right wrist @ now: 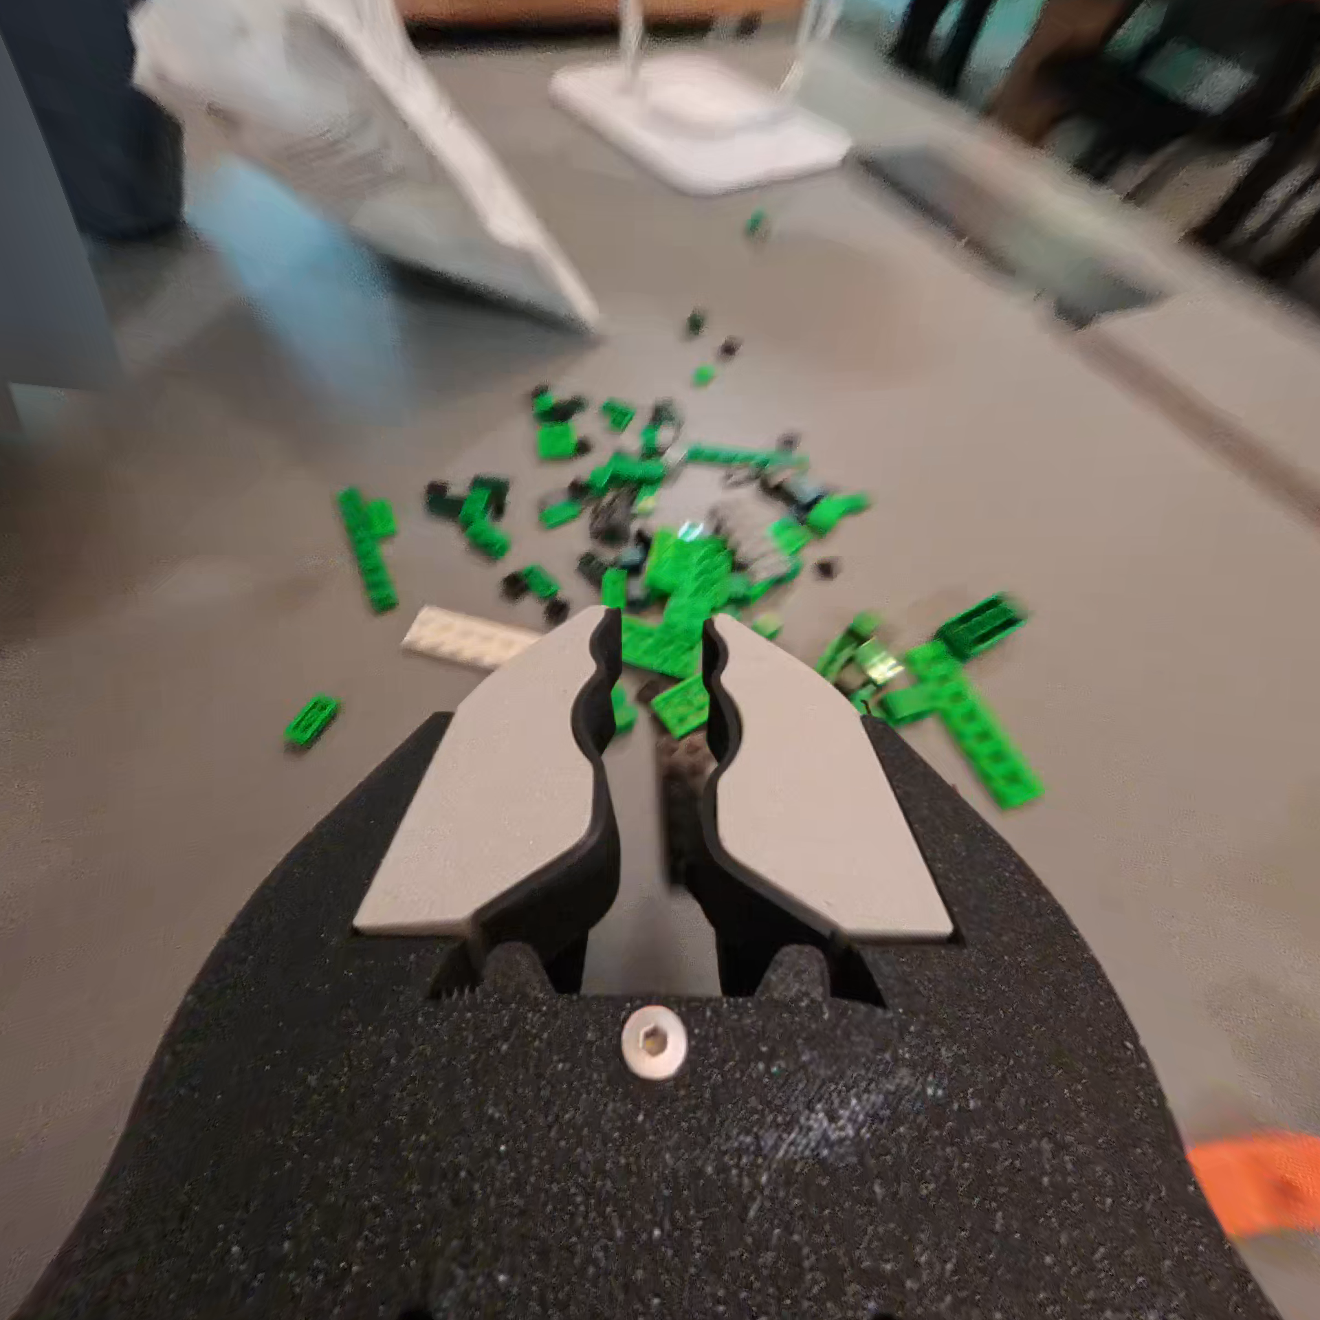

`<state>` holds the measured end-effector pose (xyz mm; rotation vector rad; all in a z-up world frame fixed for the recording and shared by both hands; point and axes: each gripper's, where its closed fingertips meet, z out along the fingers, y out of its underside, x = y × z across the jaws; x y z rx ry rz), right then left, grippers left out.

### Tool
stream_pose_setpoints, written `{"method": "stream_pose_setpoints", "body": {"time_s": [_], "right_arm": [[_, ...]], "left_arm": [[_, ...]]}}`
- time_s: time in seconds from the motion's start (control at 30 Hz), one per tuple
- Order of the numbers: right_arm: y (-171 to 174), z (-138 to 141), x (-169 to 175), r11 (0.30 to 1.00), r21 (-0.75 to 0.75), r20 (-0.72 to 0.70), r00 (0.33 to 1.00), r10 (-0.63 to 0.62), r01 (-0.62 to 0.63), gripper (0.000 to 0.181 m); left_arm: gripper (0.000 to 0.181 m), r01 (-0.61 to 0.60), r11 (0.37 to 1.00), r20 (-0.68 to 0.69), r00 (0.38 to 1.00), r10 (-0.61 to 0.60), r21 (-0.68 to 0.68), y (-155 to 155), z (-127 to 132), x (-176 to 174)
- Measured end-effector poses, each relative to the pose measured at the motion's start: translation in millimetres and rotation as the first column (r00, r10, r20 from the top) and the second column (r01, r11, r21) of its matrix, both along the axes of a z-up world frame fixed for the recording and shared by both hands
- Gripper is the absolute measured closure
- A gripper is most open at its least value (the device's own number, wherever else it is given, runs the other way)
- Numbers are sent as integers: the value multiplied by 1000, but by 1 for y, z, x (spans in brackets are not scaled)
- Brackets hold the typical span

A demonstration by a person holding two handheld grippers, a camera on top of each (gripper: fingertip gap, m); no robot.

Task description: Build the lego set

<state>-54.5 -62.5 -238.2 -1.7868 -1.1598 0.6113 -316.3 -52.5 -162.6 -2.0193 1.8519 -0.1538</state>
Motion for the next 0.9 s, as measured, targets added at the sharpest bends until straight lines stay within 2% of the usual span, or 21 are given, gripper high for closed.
{"method": "stream_pose_setpoints", "body": {"time_s": [0.03,0.1,0.17,0.4,0.73,0.9], "right_arm": [[-4,-12,0,998,-53,45,999,21,-19,159],[-10,-29,-1,993,-106,108,992,63,-52,160],[-16,-33,-5,985,-153,101,990,96,-79,160],[-9,-36,-1,992,-124,135,990,52,-35,161],[27,-41,14,977,-35,231,953,-197,211,170],[31,-48,22,962,-63,245,939,-242,265,170]], "left_arm": [[181,0,1000,0,1000,0,-3,0,0,0],[181,3,1000,2,1000,-3,-8,0,0,0],[181,6,1000,8,1000,-6,-11,-1,0,0],[181,1,1000,24,1000,-1,-14,-1,2,-2],[181,2,1000,32,999,-2,-16,-2,3,-4],[181,5,1000,32,999,-5,-19,-2,3,-4]]}}
